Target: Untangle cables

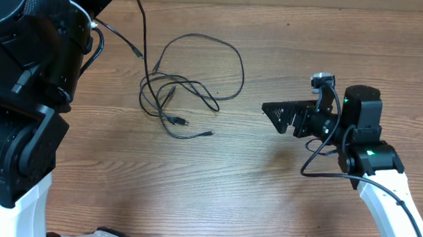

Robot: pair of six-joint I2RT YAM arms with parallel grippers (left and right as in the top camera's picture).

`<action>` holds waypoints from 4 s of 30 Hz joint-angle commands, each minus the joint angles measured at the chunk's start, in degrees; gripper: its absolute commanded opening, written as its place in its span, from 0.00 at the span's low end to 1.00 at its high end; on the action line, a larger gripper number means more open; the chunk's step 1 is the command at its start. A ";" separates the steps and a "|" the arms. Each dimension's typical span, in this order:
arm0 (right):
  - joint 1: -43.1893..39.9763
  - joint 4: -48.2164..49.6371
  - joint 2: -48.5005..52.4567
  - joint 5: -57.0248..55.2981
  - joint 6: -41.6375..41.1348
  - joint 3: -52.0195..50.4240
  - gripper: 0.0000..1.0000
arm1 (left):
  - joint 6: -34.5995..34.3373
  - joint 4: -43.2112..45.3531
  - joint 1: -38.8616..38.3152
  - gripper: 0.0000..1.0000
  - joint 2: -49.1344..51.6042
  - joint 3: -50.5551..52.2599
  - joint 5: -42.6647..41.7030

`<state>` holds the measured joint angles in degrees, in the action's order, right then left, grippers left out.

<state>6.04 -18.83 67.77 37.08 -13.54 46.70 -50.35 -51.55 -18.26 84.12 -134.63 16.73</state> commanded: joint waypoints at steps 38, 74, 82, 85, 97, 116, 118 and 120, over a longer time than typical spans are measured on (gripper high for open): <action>14.14 34.21 -0.42 15.56 -15.98 0.57 1.00 | 7.72 -13.97 0.24 0.04 7.72 -0.52 -53.46; 18.18 49.03 6.49 10.80 -16.48 0.57 0.04 | 12.96 -15.23 -0.87 0.04 7.87 -0.52 -48.11; 12.66 46.71 2.54 10.82 -22.53 0.63 0.04 | 16.98 -26.58 -0.90 0.30 8.48 -0.48 -25.62; 9.33 43.74 -0.04 10.78 -23.19 0.68 0.04 | 17.00 -29.57 -0.90 0.38 9.66 -0.48 -25.49; -7.02 36.13 -6.38 10.75 -26.21 0.70 0.04 | 28.17 -36.59 -0.94 0.33 15.32 -0.48 -33.29; -48.72 16.44 -6.32 2.40 -28.44 0.66 0.04 | 34.95 -44.00 -0.96 0.23 22.73 -0.48 -33.31; -53.09 15.04 -6.32 2.38 -28.35 0.63 0.04 | 34.95 -43.98 -0.96 0.26 22.99 -0.48 -33.33; -58.18 13.55 -6.29 2.38 -26.43 0.61 0.04 | 34.95 -44.13 -0.96 0.32 23.28 -0.48 -33.33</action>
<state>-46.92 -4.43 62.22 40.07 -41.98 46.70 -16.40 -95.74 -18.76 106.52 -134.63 -15.88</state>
